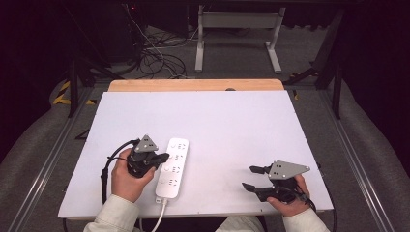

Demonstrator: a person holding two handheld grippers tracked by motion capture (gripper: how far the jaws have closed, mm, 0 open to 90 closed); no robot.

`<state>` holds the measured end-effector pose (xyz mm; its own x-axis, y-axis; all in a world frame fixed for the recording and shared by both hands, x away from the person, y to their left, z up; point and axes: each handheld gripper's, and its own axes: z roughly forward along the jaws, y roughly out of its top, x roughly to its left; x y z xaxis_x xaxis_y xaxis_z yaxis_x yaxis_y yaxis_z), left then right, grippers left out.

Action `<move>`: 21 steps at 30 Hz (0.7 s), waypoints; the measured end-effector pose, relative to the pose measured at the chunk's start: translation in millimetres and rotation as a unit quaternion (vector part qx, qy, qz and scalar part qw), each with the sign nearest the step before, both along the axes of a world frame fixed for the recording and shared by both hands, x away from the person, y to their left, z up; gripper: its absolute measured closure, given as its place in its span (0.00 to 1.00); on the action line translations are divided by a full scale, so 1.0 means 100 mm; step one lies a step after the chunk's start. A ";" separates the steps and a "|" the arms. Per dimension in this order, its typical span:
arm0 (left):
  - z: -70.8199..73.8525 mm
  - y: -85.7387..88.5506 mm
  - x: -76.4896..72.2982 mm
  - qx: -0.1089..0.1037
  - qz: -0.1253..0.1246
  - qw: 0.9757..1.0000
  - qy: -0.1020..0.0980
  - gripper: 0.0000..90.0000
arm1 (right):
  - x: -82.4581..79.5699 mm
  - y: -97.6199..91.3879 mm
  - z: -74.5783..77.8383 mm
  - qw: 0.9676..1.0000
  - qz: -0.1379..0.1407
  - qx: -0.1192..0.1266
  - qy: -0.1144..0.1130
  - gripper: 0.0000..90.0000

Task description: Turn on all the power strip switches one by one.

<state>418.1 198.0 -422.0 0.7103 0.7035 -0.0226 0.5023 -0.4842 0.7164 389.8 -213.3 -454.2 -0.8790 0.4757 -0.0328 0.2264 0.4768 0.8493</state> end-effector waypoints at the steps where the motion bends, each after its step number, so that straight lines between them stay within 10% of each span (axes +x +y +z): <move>1: -0.01 0.00 0.02 0.000 0.001 1.000 0.001 1.00 | 0.00 0.00 0.00 1.000 0.000 0.000 0.000 0.43; 21: -0.22 -0.07 0.31 0.008 0.001 1.000 0.010 1.00 | 0.00 0.00 0.00 1.000 0.001 -0.001 0.001 0.43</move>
